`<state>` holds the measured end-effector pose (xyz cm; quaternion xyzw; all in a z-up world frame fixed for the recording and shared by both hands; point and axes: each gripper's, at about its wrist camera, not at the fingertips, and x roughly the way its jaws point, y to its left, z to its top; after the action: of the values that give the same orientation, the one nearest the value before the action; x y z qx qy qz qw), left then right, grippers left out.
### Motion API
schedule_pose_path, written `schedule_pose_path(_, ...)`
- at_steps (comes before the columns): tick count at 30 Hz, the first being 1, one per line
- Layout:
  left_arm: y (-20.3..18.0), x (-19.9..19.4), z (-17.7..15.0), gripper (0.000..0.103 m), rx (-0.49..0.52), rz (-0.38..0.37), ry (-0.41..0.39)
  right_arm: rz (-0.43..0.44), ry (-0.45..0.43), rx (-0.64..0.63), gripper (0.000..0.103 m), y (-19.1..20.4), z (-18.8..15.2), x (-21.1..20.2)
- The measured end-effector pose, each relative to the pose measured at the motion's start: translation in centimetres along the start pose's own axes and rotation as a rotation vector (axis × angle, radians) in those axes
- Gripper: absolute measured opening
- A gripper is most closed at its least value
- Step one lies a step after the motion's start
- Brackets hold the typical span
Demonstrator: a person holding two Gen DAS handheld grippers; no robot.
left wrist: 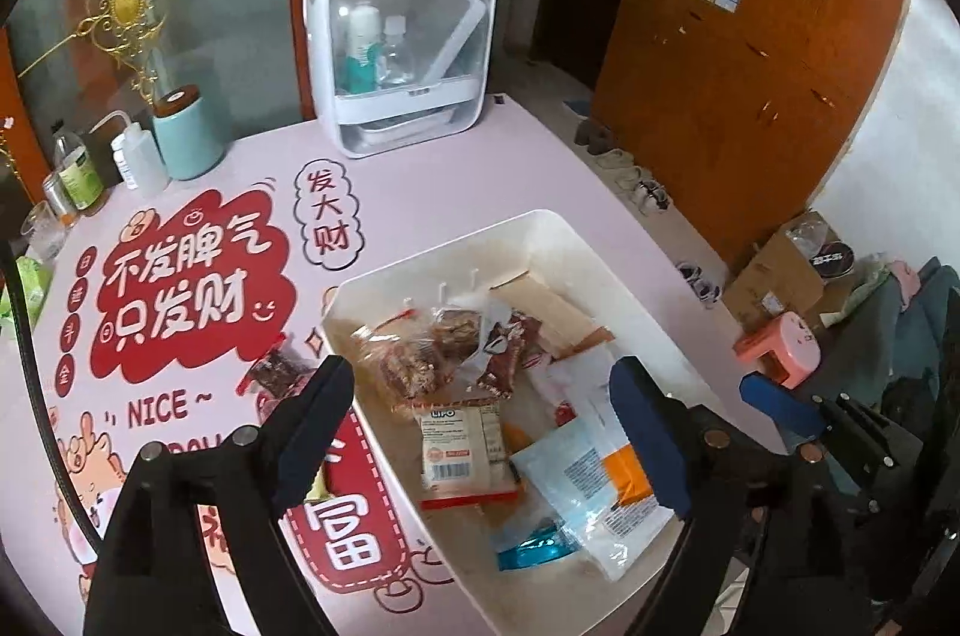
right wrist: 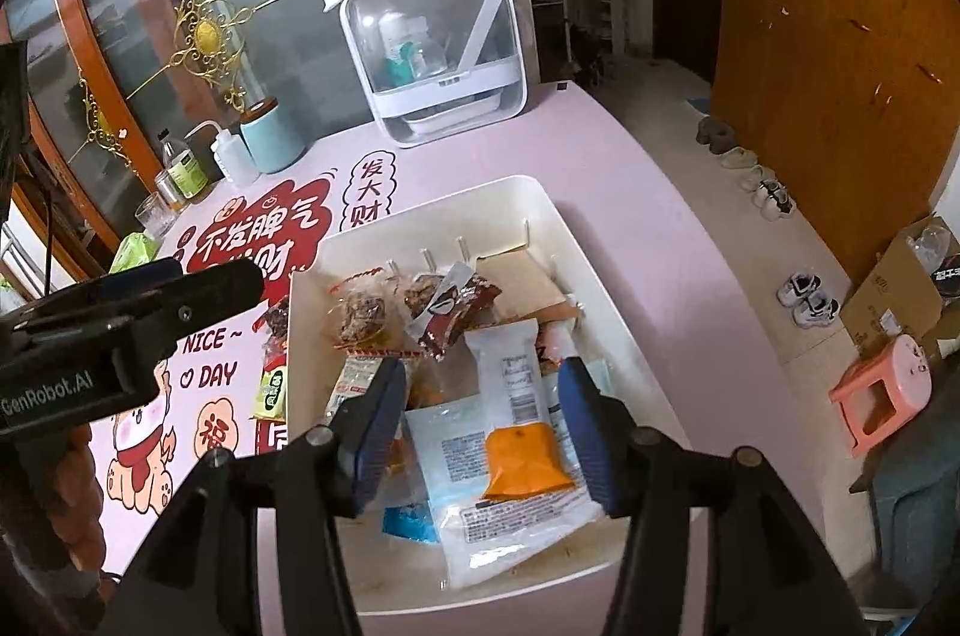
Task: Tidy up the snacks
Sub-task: 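Carry both packets over the white tray and open both tools, then move both tools to the jerky packet and green pastry packet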
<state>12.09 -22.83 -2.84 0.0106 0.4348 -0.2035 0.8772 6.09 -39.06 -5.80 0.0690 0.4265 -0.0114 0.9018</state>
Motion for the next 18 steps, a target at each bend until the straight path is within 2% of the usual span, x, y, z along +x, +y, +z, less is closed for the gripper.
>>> schedule_pose_path(6,0.8,-0.1,-0.9,0.086,-0.023,0.009,0.019,0.006,0.008,0.012,0.054,0.3,-0.6,0.2)
schedule_pose_path(18,2.6,-2.0,-2.6,0.086,0.008,0.056,0.044,-0.02,0.003,0.067,0.054,1.6,-1.9,-0.2)
